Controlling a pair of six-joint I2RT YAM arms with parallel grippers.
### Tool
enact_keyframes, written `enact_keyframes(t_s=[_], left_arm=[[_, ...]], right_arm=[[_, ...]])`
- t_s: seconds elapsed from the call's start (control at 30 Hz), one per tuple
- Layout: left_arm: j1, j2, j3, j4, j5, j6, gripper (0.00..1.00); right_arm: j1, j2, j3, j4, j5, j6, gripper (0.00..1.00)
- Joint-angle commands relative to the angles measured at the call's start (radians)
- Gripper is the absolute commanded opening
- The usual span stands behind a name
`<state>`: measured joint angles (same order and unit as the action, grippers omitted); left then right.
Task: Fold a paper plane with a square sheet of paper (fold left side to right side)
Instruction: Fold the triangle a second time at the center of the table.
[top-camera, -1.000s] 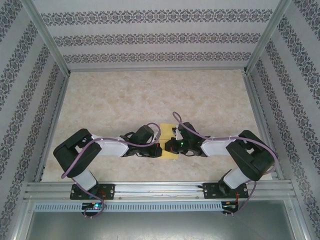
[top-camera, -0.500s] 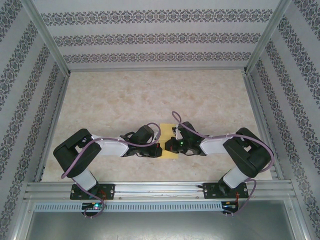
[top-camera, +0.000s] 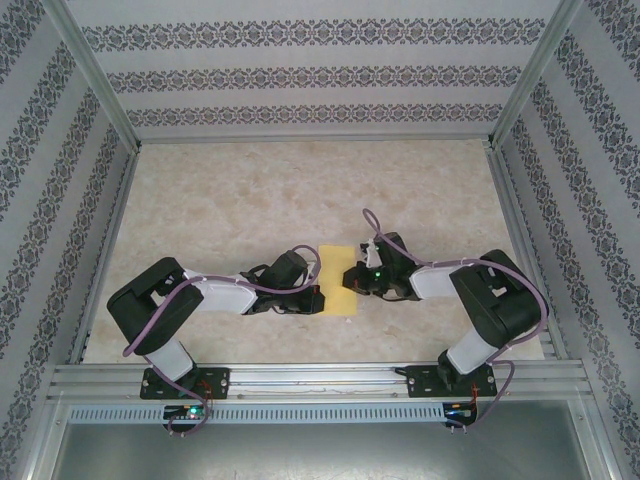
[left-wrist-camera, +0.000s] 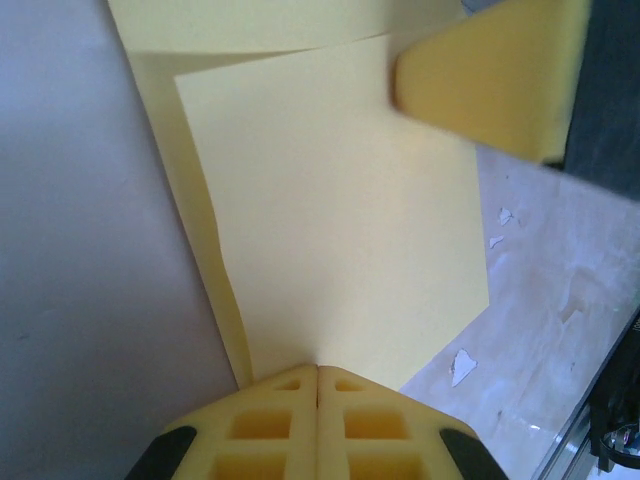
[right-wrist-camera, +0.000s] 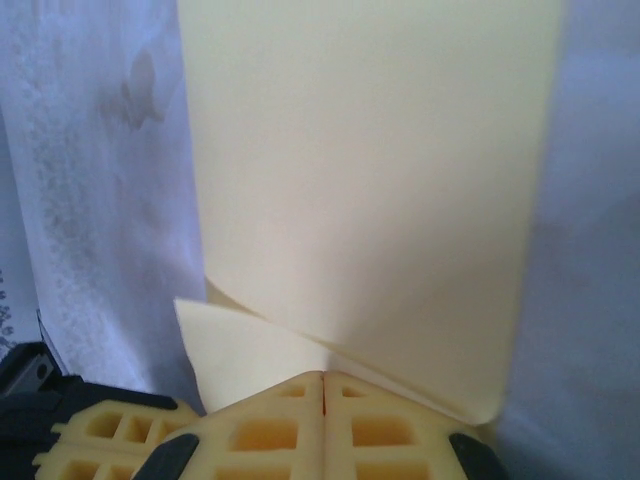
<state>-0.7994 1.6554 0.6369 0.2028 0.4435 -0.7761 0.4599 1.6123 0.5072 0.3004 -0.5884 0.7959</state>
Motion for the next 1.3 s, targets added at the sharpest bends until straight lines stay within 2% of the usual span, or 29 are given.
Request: enact_keyframes(t_s=[0.0, 0.4, 0.83, 1.0, 1.27], left_arm=[[-0.009, 0.052, -0.050, -0.130, -0.065, -0.010, 0.00], [-0.009, 0.046, -0.039, -0.143, -0.063, -0.003, 0.00], [-0.011, 0.047, -0.030, -0.141, -0.066, 0.000, 0.00], [-0.011, 0.044, -0.024, -0.148, -0.066, 0.006, 0.00], [-0.012, 0.049, -0.019, -0.143, -0.062, 0.004, 0.00]], right_arm=[[-0.060, 0.027, 0.012, -0.039, 0.035, -0.058, 0.00], [-0.144, 0.026, 0.005, -0.040, -0.007, -0.081, 0.00], [-0.173, -0.160, -0.019, -0.102, -0.028, -0.081, 0.00], [-0.123, -0.190, -0.013, -0.091, -0.037, -0.052, 0.00], [0.003, -0.132, 0.013, -0.037, 0.001, -0.004, 0.00]])
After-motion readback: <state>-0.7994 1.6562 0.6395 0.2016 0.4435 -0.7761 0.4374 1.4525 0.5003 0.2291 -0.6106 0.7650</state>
